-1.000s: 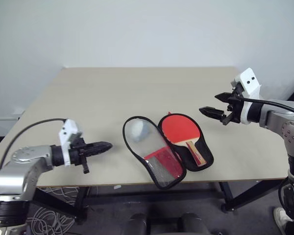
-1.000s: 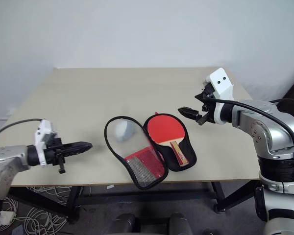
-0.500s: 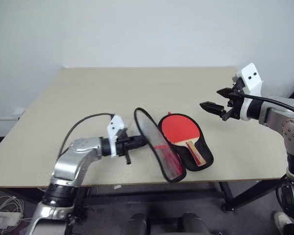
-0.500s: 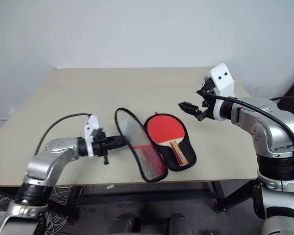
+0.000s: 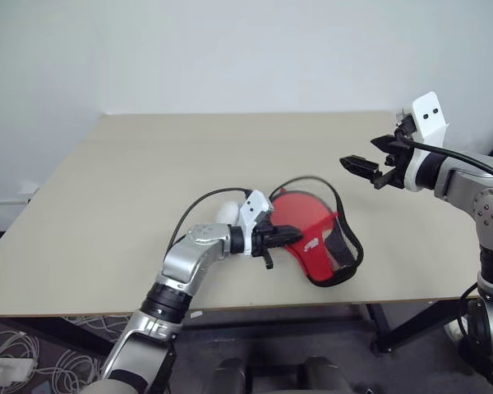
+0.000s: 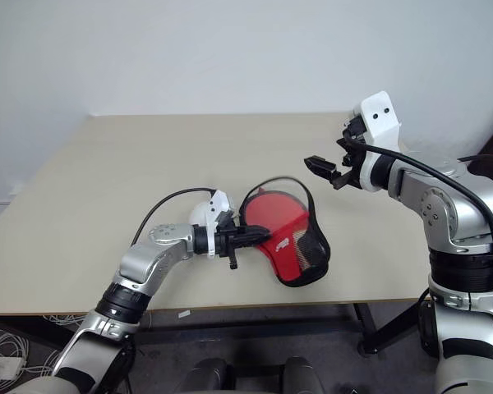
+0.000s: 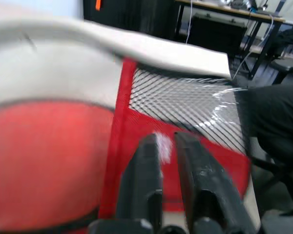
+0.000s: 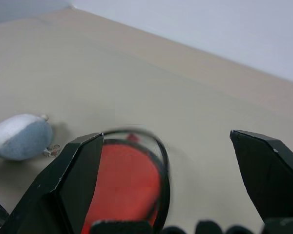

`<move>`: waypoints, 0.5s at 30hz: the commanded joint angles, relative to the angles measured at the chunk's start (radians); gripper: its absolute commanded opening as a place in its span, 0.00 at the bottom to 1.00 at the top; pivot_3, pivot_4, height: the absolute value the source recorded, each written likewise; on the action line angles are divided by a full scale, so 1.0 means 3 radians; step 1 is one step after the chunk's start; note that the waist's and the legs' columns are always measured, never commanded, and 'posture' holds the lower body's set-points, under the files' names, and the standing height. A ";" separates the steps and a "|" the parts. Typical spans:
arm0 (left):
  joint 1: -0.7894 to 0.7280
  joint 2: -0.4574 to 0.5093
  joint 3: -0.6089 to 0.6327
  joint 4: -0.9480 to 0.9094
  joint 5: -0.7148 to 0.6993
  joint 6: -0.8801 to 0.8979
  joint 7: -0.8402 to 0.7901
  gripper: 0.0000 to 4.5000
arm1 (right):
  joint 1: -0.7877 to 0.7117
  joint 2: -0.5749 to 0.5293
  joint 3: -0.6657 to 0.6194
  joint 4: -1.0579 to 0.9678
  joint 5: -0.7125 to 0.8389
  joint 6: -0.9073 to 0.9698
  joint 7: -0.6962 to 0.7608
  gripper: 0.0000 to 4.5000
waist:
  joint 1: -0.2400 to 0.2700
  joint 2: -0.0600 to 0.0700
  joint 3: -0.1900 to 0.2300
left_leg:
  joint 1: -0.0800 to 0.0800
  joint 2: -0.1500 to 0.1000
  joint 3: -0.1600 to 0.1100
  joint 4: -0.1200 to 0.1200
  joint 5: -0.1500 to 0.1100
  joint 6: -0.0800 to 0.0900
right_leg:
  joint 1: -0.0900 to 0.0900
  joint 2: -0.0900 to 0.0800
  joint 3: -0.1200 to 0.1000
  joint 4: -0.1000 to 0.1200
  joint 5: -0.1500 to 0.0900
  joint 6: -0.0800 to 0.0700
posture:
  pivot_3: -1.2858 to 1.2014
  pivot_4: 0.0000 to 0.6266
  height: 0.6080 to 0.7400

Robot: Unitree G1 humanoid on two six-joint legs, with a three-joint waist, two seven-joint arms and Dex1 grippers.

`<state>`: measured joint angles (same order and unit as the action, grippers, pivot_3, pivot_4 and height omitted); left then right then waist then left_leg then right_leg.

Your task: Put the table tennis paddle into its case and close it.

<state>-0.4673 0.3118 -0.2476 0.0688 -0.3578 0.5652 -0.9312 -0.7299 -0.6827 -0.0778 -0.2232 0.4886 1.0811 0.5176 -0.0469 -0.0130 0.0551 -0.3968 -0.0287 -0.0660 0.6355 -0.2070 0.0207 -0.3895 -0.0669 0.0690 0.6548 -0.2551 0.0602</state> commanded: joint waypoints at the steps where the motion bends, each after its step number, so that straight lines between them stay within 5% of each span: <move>1: 0.0085 0.0045 0.0075 -0.0321 -0.0218 0.0307 -0.0033 0.43 | -0.0010 0.0026 -0.0113 -0.0125 0.0005 -0.0036 -0.0059 1.00 | 0.0001 0.0000 0.0000 | -0.0001 0.0000 0.0000 0.0001 0.0000 0.0000 | 0.0000 -0.0001 0.0000 0.0000 0.0000 0.0000 | 0.52 0.00 0.96; 8: 0.0371 0.0152 -0.0149 -0.0600 -0.0214 0.0572 -0.0031 0.99 | 0.0022 0.0167 -0.0125 -0.0229 0.0061 0.0041 -0.0141 1.00 | 0.0005 0.0001 0.0000 | -0.0003 0.0004 -0.0003 0.0005 -0.0001 0.0001 | 0.0002 -0.0002 -0.0002 0.0000 -0.0003 0.0004 | 0.52 0.00 0.96; 15: 0.0396 -0.0072 -0.0144 -0.0503 -0.0251 0.0889 0.0252 1.00 | 0.0039 0.0277 -0.0134 -0.0282 0.0105 0.0071 -0.0211 1.00 | 0.0002 0.0001 0.0000 | -0.0002 0.0003 -0.0004 0.0006 -0.0001 0.0002 | 0.0002 -0.0002 -0.0002 0.0000 -0.0004 0.0006 | 0.52 0.00 0.96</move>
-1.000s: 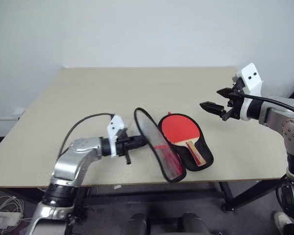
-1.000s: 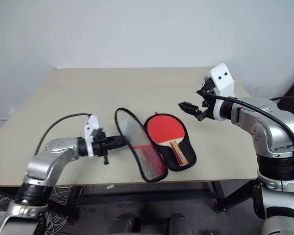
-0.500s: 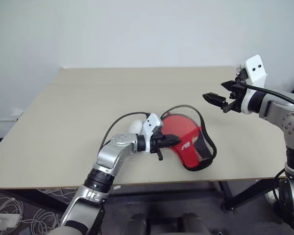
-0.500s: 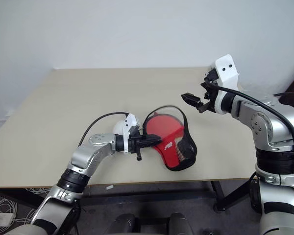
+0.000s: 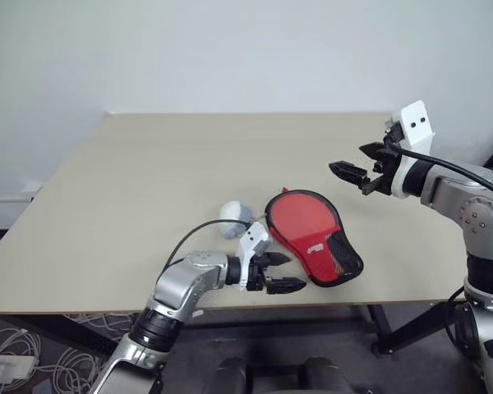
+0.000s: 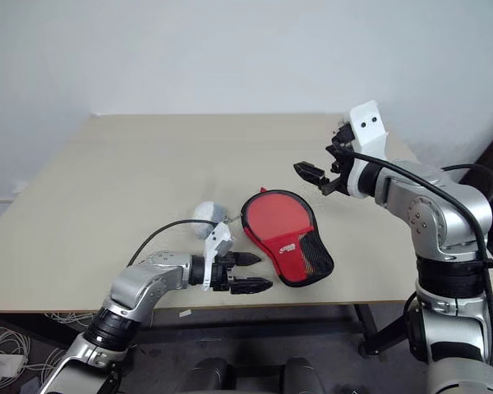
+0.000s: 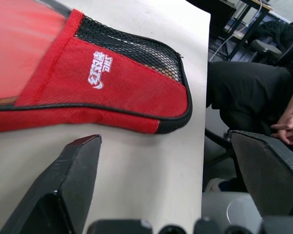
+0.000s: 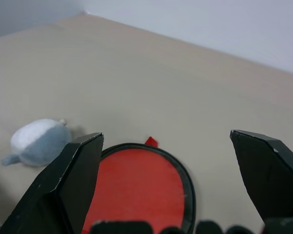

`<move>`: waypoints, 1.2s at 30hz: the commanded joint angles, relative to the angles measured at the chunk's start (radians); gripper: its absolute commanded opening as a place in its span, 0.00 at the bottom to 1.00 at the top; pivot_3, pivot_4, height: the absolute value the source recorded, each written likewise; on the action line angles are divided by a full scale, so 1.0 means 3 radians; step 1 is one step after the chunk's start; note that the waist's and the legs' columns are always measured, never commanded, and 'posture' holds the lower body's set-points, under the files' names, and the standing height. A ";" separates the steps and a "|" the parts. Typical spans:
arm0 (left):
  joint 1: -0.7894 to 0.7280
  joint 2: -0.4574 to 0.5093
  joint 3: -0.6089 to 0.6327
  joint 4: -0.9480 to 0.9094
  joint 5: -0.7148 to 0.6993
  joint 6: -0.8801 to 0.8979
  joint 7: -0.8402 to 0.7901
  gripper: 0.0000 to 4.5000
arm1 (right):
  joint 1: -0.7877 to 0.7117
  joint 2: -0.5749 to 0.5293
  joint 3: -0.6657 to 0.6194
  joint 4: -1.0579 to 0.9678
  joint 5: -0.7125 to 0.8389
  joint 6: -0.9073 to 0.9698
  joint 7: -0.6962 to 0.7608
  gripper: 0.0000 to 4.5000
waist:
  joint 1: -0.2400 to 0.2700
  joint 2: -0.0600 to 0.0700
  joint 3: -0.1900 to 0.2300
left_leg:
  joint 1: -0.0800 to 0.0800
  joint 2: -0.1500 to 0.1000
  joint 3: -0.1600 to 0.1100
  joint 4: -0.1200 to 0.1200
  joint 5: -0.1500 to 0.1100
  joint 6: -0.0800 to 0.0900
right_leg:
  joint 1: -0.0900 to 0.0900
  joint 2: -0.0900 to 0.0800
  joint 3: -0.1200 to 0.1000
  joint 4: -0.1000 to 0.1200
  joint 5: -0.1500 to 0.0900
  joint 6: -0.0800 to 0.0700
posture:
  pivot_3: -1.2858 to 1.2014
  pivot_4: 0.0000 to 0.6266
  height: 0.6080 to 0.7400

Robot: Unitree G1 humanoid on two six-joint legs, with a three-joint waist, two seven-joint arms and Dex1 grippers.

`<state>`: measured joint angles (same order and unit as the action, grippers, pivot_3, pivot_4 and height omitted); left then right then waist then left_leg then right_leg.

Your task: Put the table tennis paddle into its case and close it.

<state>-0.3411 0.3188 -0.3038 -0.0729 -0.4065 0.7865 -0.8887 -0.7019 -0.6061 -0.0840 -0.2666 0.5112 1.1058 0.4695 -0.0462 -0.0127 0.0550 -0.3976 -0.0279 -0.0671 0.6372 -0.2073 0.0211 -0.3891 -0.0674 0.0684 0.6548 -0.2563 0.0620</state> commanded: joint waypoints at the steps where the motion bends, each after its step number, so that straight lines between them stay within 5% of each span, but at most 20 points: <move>1: -0.0037 -0.0149 0.0071 0.0003 -0.0116 0.0219 0.0157 1.00 | -0.0049 0.0032 -0.0110 -0.0140 0.0031 -0.0014 -0.0059 1.00 | 0.0000 0.0000 0.0000 | 0.0000 0.0000 0.0001 0.0000 0.0000 0.0000 | 0.0000 0.0000 0.0000 0.0000 0.0000 0.0000 | 0.52 0.00 0.96; 20: -0.0234 -0.0923 0.0493 0.0800 -0.0274 0.0703 0.0801 1.00 | 0.0055 0.0359 -0.0091 -0.0373 0.0123 0.0119 -0.0262 1.00 | 0.0084 0.0001 -0.0003 | 0.0006 -0.0011 -0.0004 0.0009 -0.0001 0.0001 | 0.0013 -0.0003 -0.0003 -0.0001 -0.0002 0.0003 | 0.52 0.00 0.96; 36: -0.0519 -0.1120 0.0833 0.1296 -0.0233 0.1318 0.1452 1.00 | 0.0082 0.0463 -0.0093 -0.0461 0.0165 0.0177 -0.0381 1.00 | 0.0101 0.0002 -0.0010 | 0.0015 -0.0018 -0.0013 0.0018 -0.0004 0.0004 | 0.0032 -0.0007 -0.0011 -0.0007 -0.0007 0.0013 | 0.52 0.00 0.96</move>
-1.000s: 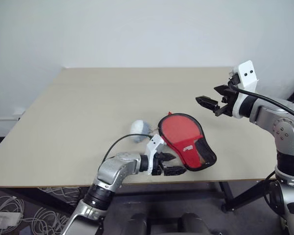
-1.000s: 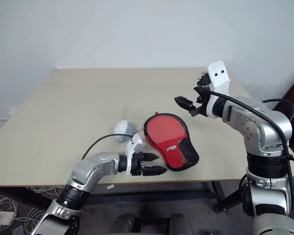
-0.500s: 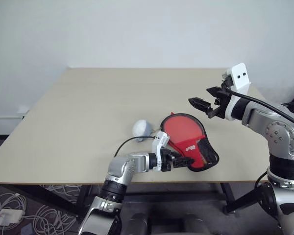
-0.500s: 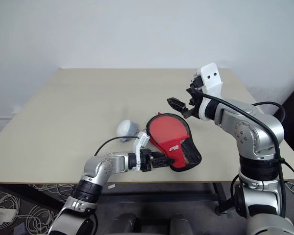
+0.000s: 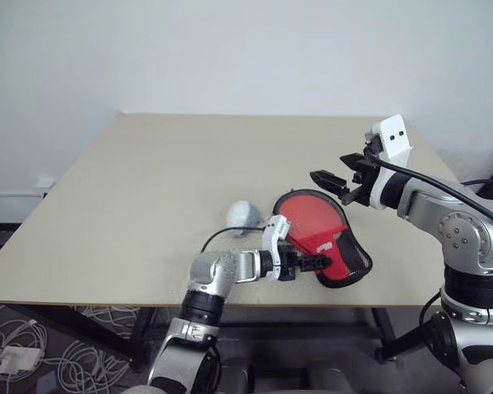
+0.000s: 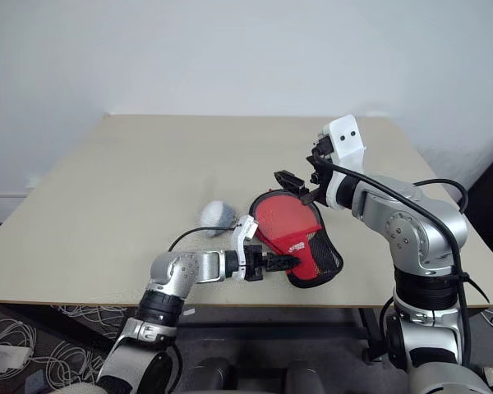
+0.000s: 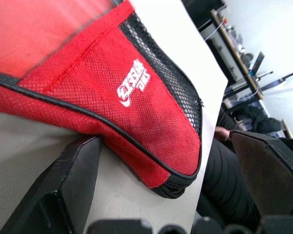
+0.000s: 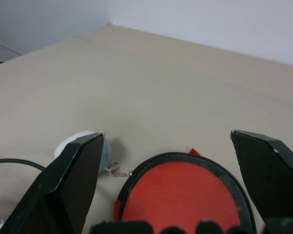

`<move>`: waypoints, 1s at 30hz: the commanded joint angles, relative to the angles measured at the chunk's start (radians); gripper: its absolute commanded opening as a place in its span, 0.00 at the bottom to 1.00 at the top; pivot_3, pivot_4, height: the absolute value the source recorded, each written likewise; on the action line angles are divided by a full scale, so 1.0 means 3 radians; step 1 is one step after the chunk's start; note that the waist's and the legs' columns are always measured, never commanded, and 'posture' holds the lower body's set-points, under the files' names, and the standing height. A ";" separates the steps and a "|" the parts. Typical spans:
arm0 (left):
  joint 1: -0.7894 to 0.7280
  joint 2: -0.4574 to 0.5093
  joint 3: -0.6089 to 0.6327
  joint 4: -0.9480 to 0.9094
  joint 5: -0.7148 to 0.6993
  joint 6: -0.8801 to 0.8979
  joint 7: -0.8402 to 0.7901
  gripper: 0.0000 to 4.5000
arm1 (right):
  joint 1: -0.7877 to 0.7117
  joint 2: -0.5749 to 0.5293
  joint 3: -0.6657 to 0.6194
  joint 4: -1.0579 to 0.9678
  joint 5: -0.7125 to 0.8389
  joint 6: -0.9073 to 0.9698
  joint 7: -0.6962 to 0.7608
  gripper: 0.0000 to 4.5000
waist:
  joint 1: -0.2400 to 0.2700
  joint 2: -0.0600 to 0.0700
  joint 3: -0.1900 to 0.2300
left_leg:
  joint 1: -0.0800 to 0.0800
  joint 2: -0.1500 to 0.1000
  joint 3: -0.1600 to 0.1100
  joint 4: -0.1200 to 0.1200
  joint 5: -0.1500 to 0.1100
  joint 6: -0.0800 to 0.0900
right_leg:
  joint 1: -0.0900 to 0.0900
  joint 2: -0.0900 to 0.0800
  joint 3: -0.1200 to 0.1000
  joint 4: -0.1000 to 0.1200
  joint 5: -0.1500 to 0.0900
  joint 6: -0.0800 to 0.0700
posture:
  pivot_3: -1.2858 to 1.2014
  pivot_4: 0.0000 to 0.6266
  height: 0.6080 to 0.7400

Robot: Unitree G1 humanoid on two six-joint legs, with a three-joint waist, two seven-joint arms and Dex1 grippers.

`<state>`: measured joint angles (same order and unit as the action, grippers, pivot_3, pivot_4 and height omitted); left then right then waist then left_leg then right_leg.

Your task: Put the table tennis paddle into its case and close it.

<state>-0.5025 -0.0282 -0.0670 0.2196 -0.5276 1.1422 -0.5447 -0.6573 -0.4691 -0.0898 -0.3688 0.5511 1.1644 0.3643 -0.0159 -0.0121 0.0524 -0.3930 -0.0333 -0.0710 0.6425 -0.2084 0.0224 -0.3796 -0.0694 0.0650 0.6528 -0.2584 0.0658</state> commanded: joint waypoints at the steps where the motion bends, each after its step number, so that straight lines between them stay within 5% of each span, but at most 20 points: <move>1: 0.0006 0.0044 0.0036 0.0325 0.0181 0.0163 0.0313 1.00 | -0.0069 0.0009 -0.0071 -0.0123 0.0033 -0.0015 -0.0033 1.00 | 0.0000 -0.0001 -0.0004 | 0.0001 0.0000 -0.0001 0.0000 0.0000 0.0000 | 0.0002 0.0000 -0.0001 -0.0001 0.0000 0.0000 | 0.52 0.00 0.96; 6: -0.0021 0.0065 0.0119 0.0324 0.0162 0.0351 0.0374 1.00 | -0.0081 0.0011 -0.0069 -0.0120 0.0034 -0.0002 -0.0035 1.00 | -0.0014 -0.0002 -0.0017 | 0.0001 0.0001 -0.0011 0.0000 -0.0001 -0.0002 | 0.0008 0.0001 -0.0009 -0.0010 0.0000 0.0000 | 0.52 0.00 0.96; 8: -0.0026 0.0052 0.0240 0.0331 0.0159 0.0462 0.0484 0.92 | -0.0089 0.0019 -0.0068 -0.0116 0.0036 0.0004 -0.0039 1.00 | -0.0021 -0.0001 -0.0019 | 0.0001 0.0003 -0.0015 -0.0001 -0.0002 -0.0003 | 0.0009 0.0001 -0.0014 -0.0012 0.0000 -0.0001 | 0.52 0.00 0.96; 19: 0.0028 0.0261 0.0329 0.0048 0.0151 0.1075 0.0745 0.04 | -0.0178 0.0195 -0.0022 -0.0125 0.0084 0.0072 -0.0087 1.00 | -0.0106 0.0006 -0.0029 | 0.0001 0.0022 -0.0010 -0.0029 -0.0006 -0.0011 | -0.0005 0.0017 -0.0005 -0.0021 0.0004 -0.0006 | 0.52 0.00 0.96; 30: 0.0065 0.0260 0.0520 -0.0532 -0.0096 0.1536 0.0754 0.02 | -0.0226 0.0245 -0.0006 -0.0104 0.0091 0.0106 -0.0105 1.00 | -0.0108 0.0005 -0.0031 | -0.0005 0.0027 0.0008 -0.0041 -0.0006 -0.0011 | -0.0024 0.0021 0.0009 -0.0022 0.0007 -0.0011 | 0.52 0.00 0.96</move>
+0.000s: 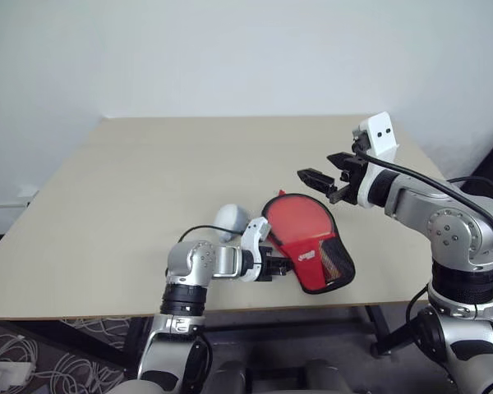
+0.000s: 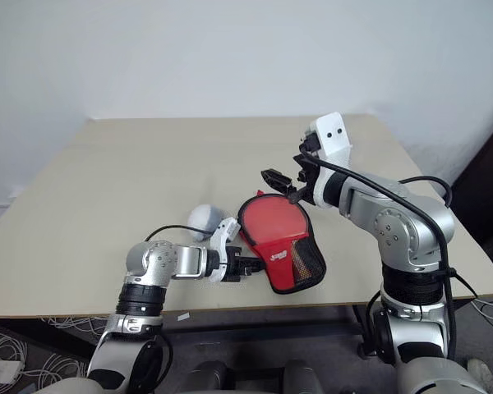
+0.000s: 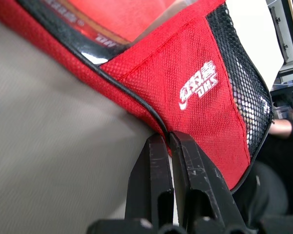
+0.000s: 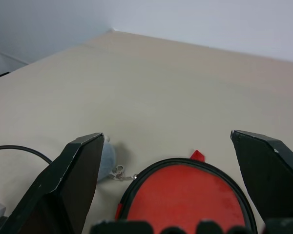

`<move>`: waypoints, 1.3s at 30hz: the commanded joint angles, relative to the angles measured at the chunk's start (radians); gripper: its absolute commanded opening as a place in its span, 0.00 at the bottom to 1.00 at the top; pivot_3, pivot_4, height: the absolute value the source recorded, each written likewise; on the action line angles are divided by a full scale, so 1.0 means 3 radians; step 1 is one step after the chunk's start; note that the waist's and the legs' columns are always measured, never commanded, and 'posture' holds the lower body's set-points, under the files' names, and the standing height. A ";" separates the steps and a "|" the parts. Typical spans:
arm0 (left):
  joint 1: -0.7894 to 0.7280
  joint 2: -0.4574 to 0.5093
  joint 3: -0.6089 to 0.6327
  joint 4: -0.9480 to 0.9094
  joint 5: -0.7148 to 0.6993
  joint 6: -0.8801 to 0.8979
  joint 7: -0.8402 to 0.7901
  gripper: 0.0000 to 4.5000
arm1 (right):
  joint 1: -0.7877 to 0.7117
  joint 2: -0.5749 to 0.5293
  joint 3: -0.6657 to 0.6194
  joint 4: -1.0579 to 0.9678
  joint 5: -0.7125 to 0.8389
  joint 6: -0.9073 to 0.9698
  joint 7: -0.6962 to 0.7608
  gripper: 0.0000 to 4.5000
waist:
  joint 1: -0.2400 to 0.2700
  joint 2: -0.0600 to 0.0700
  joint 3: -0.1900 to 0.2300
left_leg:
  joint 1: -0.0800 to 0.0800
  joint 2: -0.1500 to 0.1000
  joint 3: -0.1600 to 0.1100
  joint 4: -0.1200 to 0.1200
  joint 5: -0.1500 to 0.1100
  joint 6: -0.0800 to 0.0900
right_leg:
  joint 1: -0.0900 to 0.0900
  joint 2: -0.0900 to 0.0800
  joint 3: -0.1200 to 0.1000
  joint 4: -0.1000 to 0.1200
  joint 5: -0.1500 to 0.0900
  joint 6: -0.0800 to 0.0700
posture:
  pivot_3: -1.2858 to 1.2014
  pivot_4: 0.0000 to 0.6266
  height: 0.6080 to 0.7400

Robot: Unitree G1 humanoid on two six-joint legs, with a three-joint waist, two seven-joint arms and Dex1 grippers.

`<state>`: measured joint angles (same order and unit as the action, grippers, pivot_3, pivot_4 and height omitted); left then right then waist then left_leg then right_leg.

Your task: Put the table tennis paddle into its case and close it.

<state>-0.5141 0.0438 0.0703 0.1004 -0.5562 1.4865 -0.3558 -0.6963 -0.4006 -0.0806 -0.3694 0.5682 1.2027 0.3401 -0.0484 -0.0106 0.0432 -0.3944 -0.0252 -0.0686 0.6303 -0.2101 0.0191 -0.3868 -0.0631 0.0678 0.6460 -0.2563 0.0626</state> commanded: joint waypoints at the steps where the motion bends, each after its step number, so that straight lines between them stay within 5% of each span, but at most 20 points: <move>1: 0.0135 0.0016 0.0068 -0.0233 -0.0107 0.0418 0.0157 0.02 | -0.0093 0.0023 -0.0031 -0.0101 0.0033 -0.0023 -0.0025 1.00 | 0.0001 0.0000 0.0000 | -0.0002 0.0000 0.0001 -0.0001 0.0000 0.0000 | -0.0003 0.0000 0.0001 0.0000 0.0000 0.0000 | 0.52 0.00 0.96; 6: 0.0388 0.0179 -0.0074 -0.0688 -0.0826 0.0426 0.0370 0.02 | -0.0077 0.0052 -0.0005 -0.0111 0.0043 -0.0015 -0.0024 1.00 | 0.0004 0.0000 0.0001 | -0.0005 -0.0002 -0.0001 -0.0003 -0.0001 -0.0002 | -0.0008 -0.0005 0.0007 0.0000 0.0008 -0.0011 | 0.52 0.00 0.96; 16: 0.0789 0.1218 -0.0502 -0.1213 -0.2283 0.0426 0.0833 0.02 | -0.0033 0.0082 0.0111 -0.0132 0.0111 0.0044 0.0042 1.00 | 0.0005 0.0002 0.0002 | -0.0003 -0.0004 -0.0005 -0.0001 -0.0001 -0.0002 | -0.0008 -0.0007 0.0008 -0.0001 0.0004 -0.0008 | 0.52 0.00 0.96; 27: 0.0855 0.1366 -0.0522 -0.1305 -0.2646 0.0426 0.1180 0.02 | -0.0035 0.0154 0.0210 -0.0053 0.0072 -0.0033 0.0058 1.00 | 0.0005 0.0003 0.0003 | -0.0004 -0.0004 0.0004 -0.0002 -0.0001 -0.0002 | -0.0010 -0.0007 0.0006 -0.0003 0.0004 -0.0009 | 0.52 0.00 0.96; 30: 0.0805 0.1343 -0.0453 -0.1288 -0.2527 0.0422 0.1188 0.16 | -0.0061 0.0149 0.0233 -0.0002 0.0050 -0.0085 0.0078 1.00 | 0.0005 0.0003 0.0003 | -0.0005 -0.0005 0.0006 -0.0002 -0.0001 -0.0002 | -0.0009 -0.0007 0.0006 -0.0004 0.0004 -0.0010 | 0.52 0.00 0.96; 37: 0.0728 0.1541 -0.0172 -0.1455 -0.2695 0.0400 0.1014 0.70 | -0.0120 0.0114 0.0285 0.0137 -0.0005 -0.0233 0.0162 1.00 | 0.0004 0.0003 0.0005 | -0.0005 -0.0005 0.0006 -0.0002 0.0000 -0.0003 | -0.0010 -0.0006 0.0004 -0.0004 0.0003 -0.0009 | 0.52 0.00 0.96; 39: 0.0740 0.1710 -0.0116 -0.1624 -0.2816 0.0384 0.0896 0.76 | -0.0132 0.0097 0.0298 0.0172 -0.0017 -0.0274 0.0191 1.00 | 0.0002 0.0005 0.0006 | -0.0006 -0.0003 0.0005 -0.0002 0.0000 -0.0005 | -0.0012 -0.0006 0.0003 -0.0004 0.0001 -0.0012 | 0.52 0.00 0.96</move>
<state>-0.2642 0.5173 -0.0280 -0.3280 -1.3638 1.6070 -0.0627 -0.6998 -0.3616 0.0178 -0.3155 0.5682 1.1545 0.3861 -0.0477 -0.0091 0.0451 -0.3961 -0.0258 -0.0671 0.6296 -0.2100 0.0177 -0.3904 -0.0646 0.0690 0.6447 -0.2561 0.0587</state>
